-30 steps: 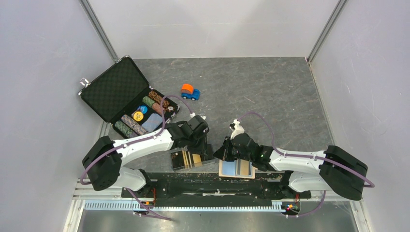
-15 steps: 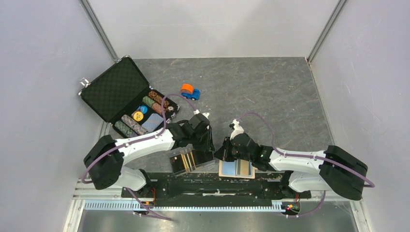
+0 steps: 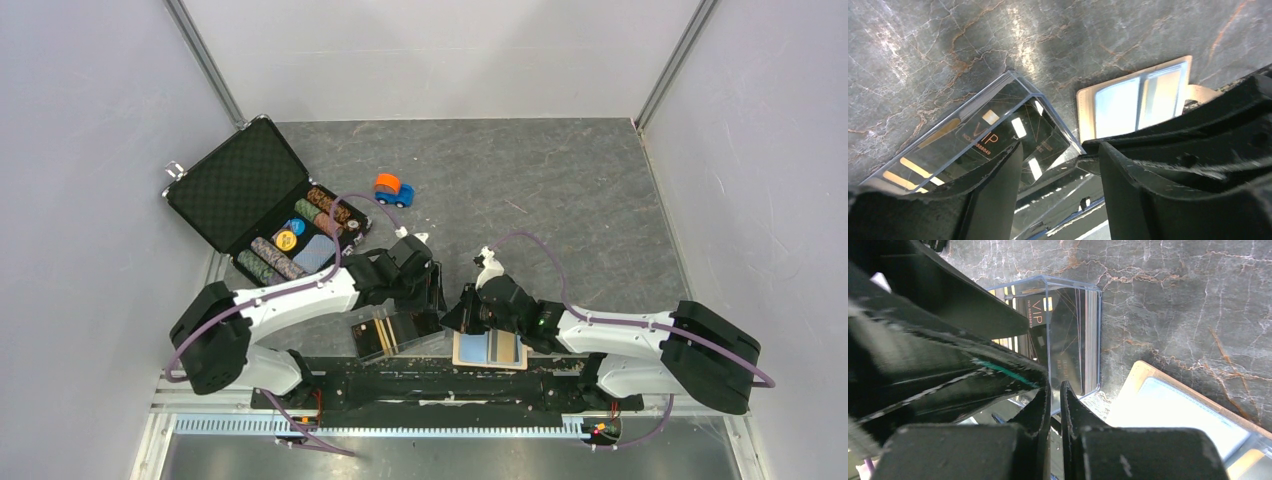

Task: Put the credit cards into the card holder
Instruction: Pick up the credit card from the storage box.

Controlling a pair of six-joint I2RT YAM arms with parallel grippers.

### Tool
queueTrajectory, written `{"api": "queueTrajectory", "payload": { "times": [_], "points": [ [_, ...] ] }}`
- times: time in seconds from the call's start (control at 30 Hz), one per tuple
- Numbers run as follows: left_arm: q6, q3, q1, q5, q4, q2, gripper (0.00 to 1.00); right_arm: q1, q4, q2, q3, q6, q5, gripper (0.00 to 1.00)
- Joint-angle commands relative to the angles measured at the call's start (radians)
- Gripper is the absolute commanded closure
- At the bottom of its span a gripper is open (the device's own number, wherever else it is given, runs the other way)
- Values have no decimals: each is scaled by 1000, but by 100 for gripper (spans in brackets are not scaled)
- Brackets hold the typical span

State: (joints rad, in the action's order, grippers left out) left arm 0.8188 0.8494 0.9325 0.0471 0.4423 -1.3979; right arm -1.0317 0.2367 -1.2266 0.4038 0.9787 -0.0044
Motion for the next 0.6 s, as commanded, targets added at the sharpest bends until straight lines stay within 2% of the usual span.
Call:
{"api": "queueTrajectory", "payload": {
  "times": [0.0, 0.2, 0.43, 0.57],
  "points": [
    [19, -7, 1, -38, -24, 98, 35, -9, 39, 17, 73, -4, -24, 94],
    [54, -73, -34, -27, -8, 160, 41, -8, -17, 11, 116, -44, -17, 83],
    [108, -173, -85, 7, -16, 184, 44, -8, -18, 6, 113, -48, -24, 83],
    [119, -189, -99, 6, 1, 171, 40, -9, -17, -3, 116, -49, -29, 83]
  ]
}}
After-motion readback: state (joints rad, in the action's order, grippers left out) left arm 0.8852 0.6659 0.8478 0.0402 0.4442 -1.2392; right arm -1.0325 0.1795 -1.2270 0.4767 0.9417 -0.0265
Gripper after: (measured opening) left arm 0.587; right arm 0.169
